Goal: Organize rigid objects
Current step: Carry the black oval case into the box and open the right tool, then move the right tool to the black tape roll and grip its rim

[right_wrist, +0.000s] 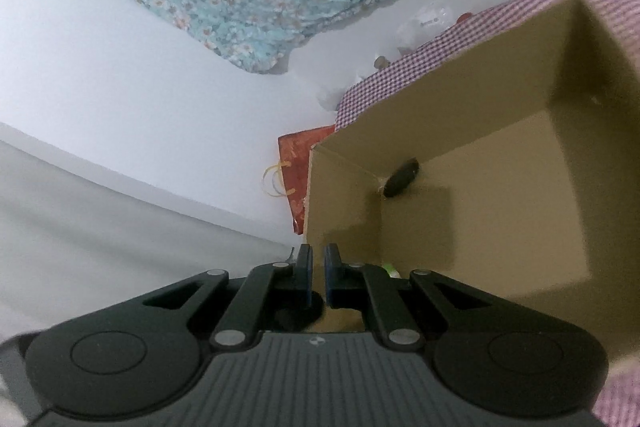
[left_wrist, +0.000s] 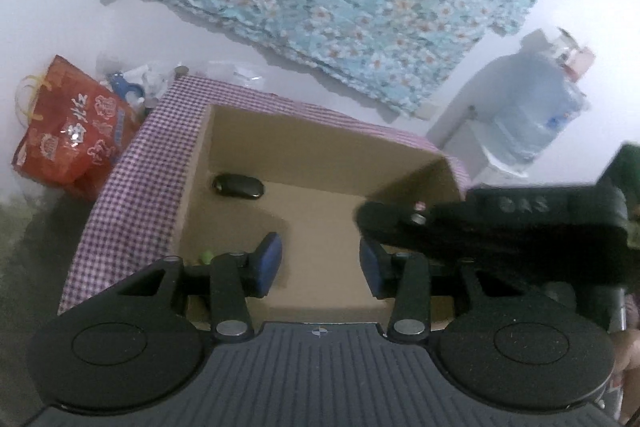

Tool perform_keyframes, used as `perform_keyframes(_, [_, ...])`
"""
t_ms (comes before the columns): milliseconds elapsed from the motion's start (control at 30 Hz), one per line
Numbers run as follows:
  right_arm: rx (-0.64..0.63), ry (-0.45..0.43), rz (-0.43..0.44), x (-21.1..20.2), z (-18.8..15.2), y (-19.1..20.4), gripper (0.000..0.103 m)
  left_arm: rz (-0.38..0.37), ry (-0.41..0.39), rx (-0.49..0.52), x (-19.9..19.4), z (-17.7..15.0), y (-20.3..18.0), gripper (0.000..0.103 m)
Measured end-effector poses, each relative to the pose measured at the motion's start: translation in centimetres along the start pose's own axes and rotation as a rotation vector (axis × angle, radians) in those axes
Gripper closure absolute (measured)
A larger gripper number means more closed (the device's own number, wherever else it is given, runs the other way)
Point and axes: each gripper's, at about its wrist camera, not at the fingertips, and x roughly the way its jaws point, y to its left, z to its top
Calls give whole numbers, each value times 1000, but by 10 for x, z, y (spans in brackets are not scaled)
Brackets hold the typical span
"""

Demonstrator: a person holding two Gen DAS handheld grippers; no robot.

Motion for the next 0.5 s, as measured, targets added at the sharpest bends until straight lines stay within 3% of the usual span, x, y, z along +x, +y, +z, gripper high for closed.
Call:
perform_keyframes(300, [48,-132,44,-110,-55,-32,95,-90,23,72,-51,-35,-21,52])
perform_keyframes(500, [70,-179,2,-139,-104,-49,95,-111,90,135,-63,-77,-26,49])
